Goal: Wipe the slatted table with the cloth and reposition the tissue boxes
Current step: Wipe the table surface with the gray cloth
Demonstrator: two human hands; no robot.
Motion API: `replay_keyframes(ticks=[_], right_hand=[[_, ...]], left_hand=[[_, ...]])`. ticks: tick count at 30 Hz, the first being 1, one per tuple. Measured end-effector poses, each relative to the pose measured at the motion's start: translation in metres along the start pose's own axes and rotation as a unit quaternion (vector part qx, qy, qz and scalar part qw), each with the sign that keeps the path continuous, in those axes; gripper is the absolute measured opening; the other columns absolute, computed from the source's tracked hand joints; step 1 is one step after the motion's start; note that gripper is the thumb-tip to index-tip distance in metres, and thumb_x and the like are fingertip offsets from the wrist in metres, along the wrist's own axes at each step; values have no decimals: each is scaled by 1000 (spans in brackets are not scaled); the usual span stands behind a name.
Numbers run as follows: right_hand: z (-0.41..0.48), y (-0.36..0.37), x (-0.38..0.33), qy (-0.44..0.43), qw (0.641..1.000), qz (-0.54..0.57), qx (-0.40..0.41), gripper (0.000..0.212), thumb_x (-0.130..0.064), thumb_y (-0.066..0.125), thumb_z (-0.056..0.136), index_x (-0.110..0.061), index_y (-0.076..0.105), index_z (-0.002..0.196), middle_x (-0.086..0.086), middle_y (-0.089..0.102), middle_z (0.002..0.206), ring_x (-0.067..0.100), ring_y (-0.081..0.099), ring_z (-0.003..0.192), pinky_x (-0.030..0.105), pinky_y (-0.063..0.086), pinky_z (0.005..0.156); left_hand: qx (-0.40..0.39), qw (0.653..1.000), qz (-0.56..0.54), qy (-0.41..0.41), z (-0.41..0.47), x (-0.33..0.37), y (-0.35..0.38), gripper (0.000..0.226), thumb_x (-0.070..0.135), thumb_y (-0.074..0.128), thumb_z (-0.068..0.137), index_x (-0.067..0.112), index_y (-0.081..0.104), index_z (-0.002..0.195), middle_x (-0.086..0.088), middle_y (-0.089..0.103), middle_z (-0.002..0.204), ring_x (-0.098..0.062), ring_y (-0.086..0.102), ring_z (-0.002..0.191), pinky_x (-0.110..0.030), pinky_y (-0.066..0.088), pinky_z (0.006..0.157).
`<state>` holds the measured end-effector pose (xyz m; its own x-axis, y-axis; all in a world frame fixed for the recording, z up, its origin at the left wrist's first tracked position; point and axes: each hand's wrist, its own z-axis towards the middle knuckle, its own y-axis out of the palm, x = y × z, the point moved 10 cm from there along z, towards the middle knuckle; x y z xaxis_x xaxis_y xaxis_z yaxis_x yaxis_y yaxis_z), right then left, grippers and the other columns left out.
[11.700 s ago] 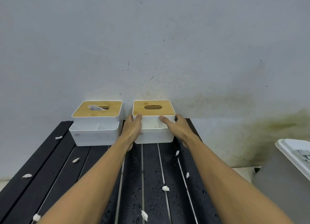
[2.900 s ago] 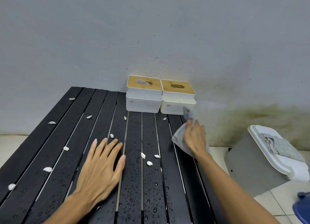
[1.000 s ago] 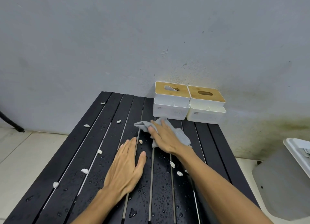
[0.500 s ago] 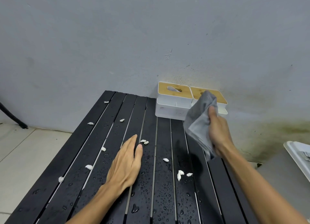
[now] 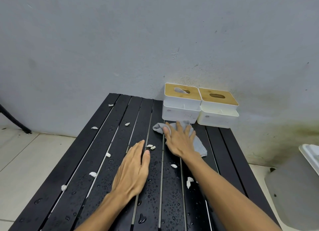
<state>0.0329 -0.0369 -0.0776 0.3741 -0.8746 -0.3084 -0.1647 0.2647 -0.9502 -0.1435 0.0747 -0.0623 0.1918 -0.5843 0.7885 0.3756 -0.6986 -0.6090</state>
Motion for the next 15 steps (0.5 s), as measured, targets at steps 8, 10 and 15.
replay_keyframes(ticks=[8,10,15], right_hand=[[10,11,-36,-54,998,12,0,63,-58,10,103,-30,26,157,15,11,165,43,-2,151,58,-2,121],[8,12,-46,-100,995,12,-14,65,-58,9,103,-28,28,157,13,14,165,39,3,152,55,2,122],[-8,9,-41,-218,972,56,-71,68,-60,15,104,-19,30,156,6,30,161,30,23,150,48,19,123]], left_hand=[[-8,1000,5,1,-1,1,1,55,45,25,103,28,23,155,10,24,161,-3,17,147,-25,15,117],[-11,1000,5,1,-1,2,2,55,45,24,103,28,23,155,9,24,161,-3,17,147,-26,15,117],[-7,1000,0,5,-1,2,0,58,48,22,101,28,21,155,12,27,159,-3,25,144,-27,22,113]])
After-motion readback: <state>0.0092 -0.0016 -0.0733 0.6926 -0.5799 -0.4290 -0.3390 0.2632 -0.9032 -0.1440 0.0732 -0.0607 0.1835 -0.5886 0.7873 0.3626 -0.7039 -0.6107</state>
